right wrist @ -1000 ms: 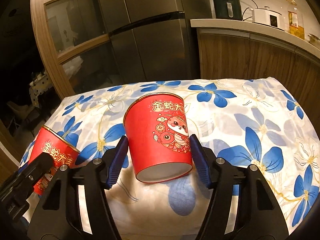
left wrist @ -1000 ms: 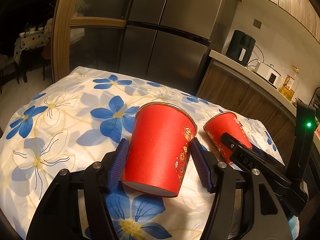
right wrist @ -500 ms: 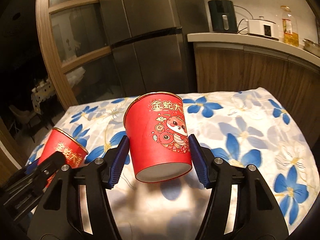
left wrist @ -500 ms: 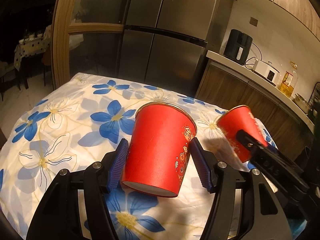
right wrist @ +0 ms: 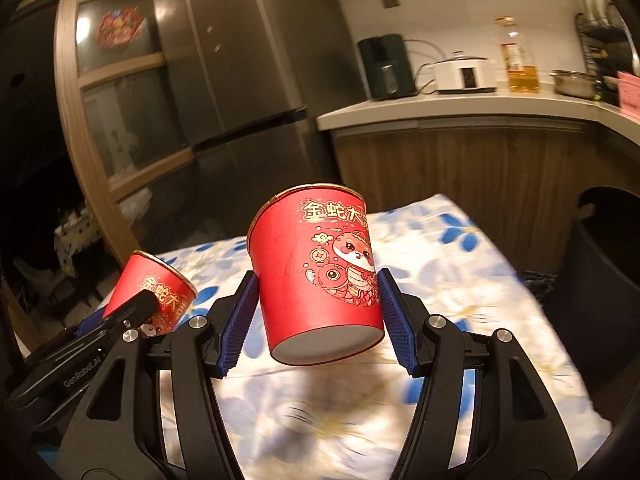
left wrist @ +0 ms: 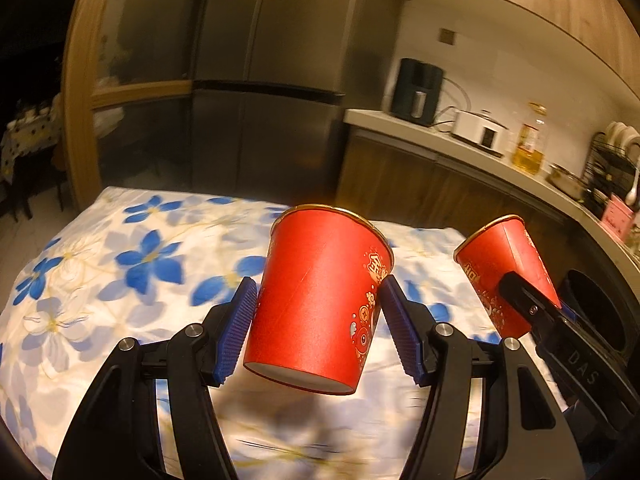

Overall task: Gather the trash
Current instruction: 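Carry both red cups in both grippers over the black bin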

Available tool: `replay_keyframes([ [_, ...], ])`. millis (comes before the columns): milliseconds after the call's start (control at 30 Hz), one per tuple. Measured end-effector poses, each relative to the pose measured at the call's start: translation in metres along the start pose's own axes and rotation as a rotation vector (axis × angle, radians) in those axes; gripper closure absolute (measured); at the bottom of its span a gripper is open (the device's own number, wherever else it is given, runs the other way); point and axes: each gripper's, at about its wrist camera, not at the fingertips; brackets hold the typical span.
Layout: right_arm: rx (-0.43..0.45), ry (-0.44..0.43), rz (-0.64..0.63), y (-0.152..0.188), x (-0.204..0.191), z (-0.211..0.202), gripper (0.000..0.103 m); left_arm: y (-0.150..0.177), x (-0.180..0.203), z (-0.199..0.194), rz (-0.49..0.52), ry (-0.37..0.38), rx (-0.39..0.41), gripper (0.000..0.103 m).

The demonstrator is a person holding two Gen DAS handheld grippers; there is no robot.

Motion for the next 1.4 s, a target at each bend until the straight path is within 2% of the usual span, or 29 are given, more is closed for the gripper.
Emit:
replay_keyframes([
  [300,0.099,0.081,0.068,-0.004,0.067,-0.063,0.043,0.006,0.085,-0.008,0.104,0.098,0.008,0.041],
  [767,0.219,0.299,0.243,-0.006,0.195,-0.135,0.043,0.011,0.233,-0.004,0.268,0.281,0.024,0.041],
  [1100,0.246,0.406,0.323,-0.009,0.26,-0.151,0.043,0.015,0.323,0.011,0.347,0.377,0.039,0.041],
  [1400,0.258,0.407,0.363,-0.014,0.288,-0.148,0.042,0.019,0.358,0.029,0.379,0.41,0.042,0.04],
])
Point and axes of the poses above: each gripper's, at about its wrist camera, not at the fingertips, and z roughly the way its jaws point, x to its right, y to its underside, and after that the axes turned 11 degrees about -x, right-handed
